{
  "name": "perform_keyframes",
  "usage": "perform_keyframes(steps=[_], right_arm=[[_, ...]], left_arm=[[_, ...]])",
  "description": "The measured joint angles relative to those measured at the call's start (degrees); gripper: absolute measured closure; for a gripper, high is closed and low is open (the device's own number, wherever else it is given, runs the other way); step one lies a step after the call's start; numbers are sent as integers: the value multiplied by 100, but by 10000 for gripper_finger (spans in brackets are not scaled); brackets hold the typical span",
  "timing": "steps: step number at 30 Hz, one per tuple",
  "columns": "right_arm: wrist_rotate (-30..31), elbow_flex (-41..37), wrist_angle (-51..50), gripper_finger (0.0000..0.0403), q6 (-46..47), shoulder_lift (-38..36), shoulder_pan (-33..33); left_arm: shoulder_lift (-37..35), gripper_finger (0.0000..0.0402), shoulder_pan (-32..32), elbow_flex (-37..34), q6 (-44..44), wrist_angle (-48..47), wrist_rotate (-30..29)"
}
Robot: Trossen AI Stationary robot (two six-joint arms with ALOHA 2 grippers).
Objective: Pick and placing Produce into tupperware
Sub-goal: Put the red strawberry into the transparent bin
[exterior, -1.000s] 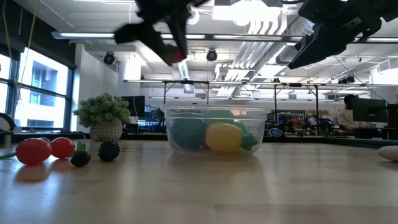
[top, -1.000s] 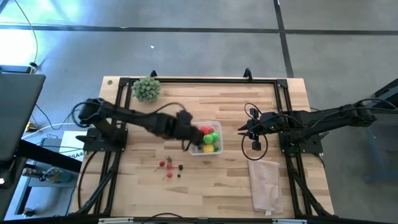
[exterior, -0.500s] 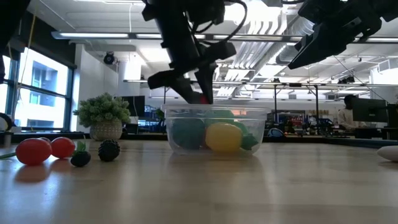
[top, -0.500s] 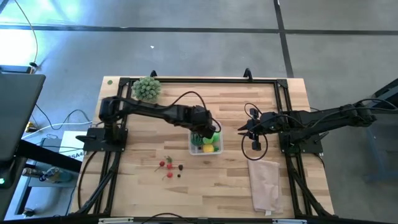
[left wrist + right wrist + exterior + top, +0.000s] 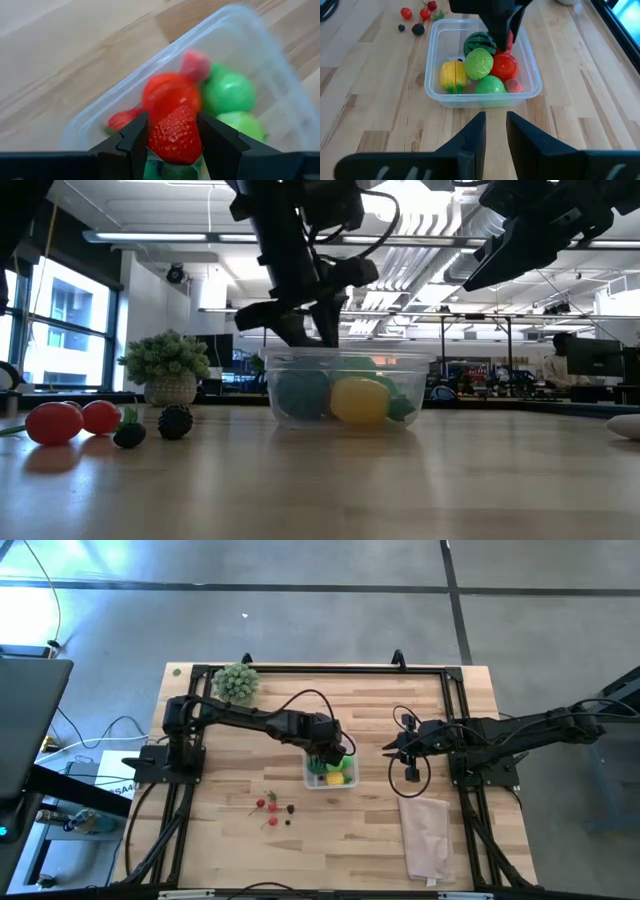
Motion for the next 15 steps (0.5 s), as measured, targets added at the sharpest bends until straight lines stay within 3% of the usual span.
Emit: perform_keyframes(steps=[15], right_arm=[[-2,0,0,336,0,0,0]], left_arm=[[132,254,0,5,19,24,-12]])
